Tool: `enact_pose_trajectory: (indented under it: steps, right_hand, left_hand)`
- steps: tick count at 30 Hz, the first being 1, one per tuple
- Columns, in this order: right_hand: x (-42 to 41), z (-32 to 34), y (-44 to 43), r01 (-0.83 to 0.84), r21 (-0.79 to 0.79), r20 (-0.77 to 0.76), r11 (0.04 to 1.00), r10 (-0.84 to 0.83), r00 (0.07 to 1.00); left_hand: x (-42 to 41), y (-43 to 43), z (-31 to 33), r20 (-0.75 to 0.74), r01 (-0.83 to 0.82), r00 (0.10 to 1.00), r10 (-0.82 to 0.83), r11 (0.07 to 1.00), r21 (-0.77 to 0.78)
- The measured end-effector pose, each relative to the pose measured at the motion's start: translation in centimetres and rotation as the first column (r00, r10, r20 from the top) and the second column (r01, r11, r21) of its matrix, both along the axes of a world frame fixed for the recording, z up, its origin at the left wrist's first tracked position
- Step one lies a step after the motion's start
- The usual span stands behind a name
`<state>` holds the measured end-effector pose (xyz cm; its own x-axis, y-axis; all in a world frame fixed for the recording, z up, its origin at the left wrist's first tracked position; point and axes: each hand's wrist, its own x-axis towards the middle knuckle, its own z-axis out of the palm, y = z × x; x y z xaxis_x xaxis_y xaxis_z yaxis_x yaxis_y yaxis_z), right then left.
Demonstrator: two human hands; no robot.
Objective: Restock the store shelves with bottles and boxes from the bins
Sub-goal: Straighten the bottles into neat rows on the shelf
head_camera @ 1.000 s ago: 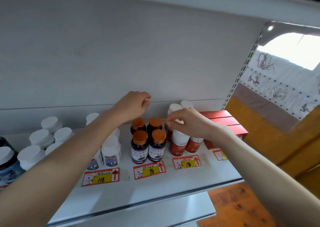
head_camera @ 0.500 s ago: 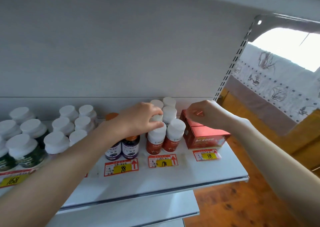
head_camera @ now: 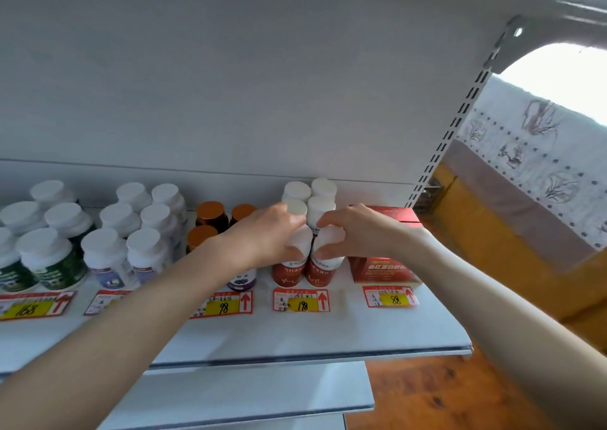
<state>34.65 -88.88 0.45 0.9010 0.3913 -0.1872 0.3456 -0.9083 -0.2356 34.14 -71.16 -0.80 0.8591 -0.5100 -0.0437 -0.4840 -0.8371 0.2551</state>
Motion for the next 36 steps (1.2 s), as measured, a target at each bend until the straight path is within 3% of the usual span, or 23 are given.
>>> enact_pose_trajectory:
  steps: [19, 27, 30, 36]
  right_hand:
    - [0.6, -0.4, -0.2, -0.071, 0.008, -0.081, 0.997, 0.071, 0.994]
    - [2.8, 2.0, -1.4, 0.155, 0.202, -0.003, 0.967, -0.157, 0.988]
    - [4.5, 1.5, -0.5, 0.137, 0.131, -0.009, 0.982, -0.137, 0.991]
    - [5.5, 0.4, 1.3, 0.121, 0.119, 0.004, 0.986, -0.122, 0.992]
  left_hand:
    - [-0.5, 0.3, -0.8, -0.031, -0.027, 0.999, 0.023, 0.992, -0.121]
    - [1.9, 1.7, 1.6, -0.008, -0.11, 0.994, 0.111, 0.966, -0.235]
    - [3.6, 1.2, 2.0, 0.001, -0.116, 0.993, 0.118, 0.975, -0.191]
    - [5.3, 0.1, 1.5, -0.117, -0.078, 0.991, 0.07, 0.995, -0.066]
